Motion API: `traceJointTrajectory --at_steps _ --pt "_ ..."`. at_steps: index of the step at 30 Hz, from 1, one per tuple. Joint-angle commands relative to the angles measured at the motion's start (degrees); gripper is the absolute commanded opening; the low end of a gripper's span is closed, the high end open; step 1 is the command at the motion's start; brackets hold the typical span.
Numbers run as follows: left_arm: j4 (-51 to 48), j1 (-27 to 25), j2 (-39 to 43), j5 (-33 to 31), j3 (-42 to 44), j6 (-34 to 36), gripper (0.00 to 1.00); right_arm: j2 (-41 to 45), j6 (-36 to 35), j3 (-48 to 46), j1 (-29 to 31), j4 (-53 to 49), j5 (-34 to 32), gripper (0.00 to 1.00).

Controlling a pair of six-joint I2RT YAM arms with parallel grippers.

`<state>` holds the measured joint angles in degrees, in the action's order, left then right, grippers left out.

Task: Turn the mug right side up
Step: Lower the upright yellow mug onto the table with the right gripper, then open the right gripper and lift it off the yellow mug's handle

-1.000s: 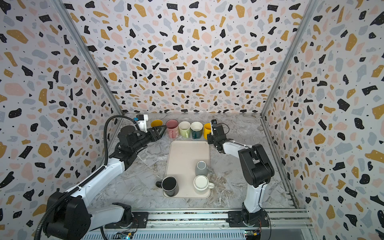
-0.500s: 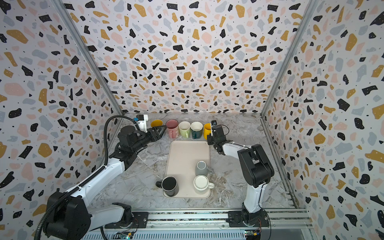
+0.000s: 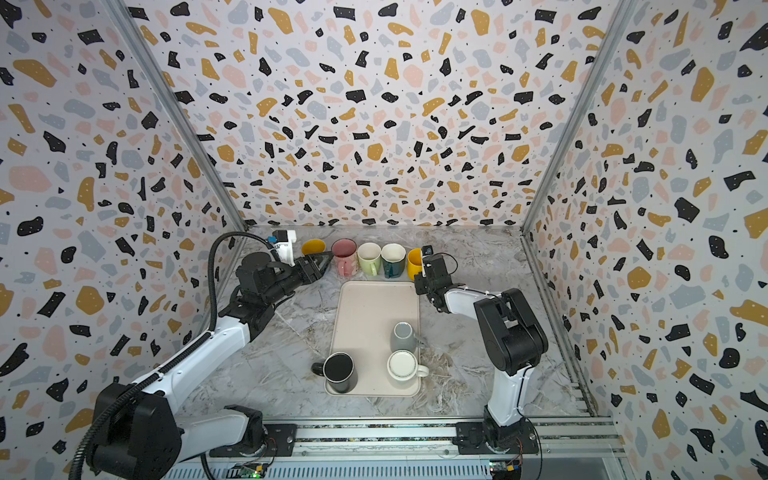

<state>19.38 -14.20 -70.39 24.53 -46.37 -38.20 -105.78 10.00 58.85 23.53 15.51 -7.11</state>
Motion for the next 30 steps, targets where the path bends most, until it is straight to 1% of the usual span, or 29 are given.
traceJointTrajectory --at_steps 1,5,9,13,16,20,22,25,27,30 --pt "2.5 0.4 1.0 -0.4 0.9 0.3 0.61 1.2 0.3 -0.2 0.2 -1.2 -0.6 0.24" --pt "2.5 0.4 1.2 -0.6 1.0 0.4 0.62 1.7 0.4 -0.4 0.2 -1.7 -0.5 0.3" --pt "2.5 0.4 1.6 -0.5 1.3 0.5 0.62 3.8 0.5 -1.4 0.5 -1.9 -0.4 0.42" --pt "2.2 0.3 2.2 -0.7 1.5 0.8 0.62 8.1 0.3 -2.9 0.7 -1.9 0.3 0.53" --pt "1.0 0.3 2.7 -1.0 1.1 2.1 0.62 12.5 0.2 -3.6 0.7 -3.2 0.9 0.57" --pt "-1.0 0.4 3.6 -1.5 0.5 3.9 0.62 18.9 1.8 -3.5 0.7 -8.4 3.0 0.61" --pt "-2.2 0.4 4.1 -2.8 0.4 4.6 0.62 21.6 5.5 -1.4 0.7 -15.3 4.5 0.61" --pt "-4.0 0.4 4.9 -4.1 0.5 5.9 0.62 24.6 10.6 3.2 0.6 -27.2 12.3 0.57" --pt "-4.3 0.4 5.5 -4.6 1.0 6.3 0.62 27.1 14.5 3.7 0.4 -31.1 17.9 0.56" --pt "-4.2 0.4 6.4 -5.2 2.0 6.2 0.62 31.2 19.6 2.4 -0.5 -34.2 26.8 0.56"
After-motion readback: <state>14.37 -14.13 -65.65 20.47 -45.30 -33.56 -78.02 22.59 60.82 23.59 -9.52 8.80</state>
